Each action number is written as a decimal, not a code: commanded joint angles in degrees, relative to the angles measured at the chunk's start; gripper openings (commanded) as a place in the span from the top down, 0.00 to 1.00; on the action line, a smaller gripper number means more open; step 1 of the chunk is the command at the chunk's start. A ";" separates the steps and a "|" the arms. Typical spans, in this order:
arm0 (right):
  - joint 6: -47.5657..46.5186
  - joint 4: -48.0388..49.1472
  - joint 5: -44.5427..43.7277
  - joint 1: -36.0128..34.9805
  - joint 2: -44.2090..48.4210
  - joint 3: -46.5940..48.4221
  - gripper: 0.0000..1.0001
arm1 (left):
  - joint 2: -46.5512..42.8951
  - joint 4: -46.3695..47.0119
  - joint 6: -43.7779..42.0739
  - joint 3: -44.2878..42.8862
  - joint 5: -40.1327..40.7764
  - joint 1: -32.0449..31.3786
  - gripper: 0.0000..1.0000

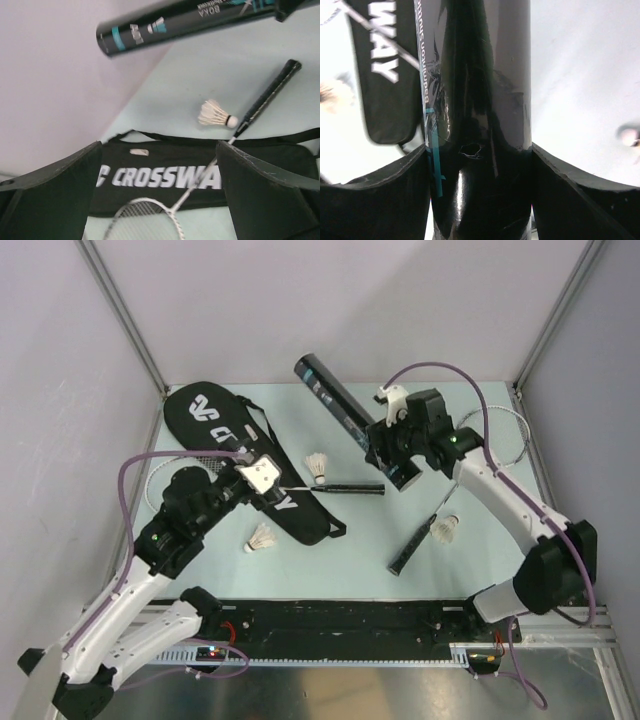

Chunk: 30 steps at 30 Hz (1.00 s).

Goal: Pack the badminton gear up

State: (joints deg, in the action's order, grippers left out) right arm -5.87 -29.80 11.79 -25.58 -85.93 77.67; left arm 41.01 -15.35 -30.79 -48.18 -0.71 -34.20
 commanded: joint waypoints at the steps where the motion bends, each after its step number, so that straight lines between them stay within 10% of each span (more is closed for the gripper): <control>1: 5.16 -0.45 5.55 -5.51 7.62 -4.62 0.61 | 3.18 4.07 -16.70 -3.10 -1.33 -1.76 0.02; 12: 5.65 -5.83 -0.12 -21.60 13.58 -6.54 0.61 | 7.56 2.80 -31.28 0.42 6.41 -11.93 0.02; 30: 1.20 -6.59 1.35 -27.82 18.61 -9.29 0.62 | 6.95 -9.33 -33.40 2.18 7.96 -17.93 0.02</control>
State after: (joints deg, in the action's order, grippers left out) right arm -2.20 -39.22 11.03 -51.94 -69.87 68.12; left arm 47.64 -23.29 -61.60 -47.00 5.34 -51.48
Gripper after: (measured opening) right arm 0.703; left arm 0.985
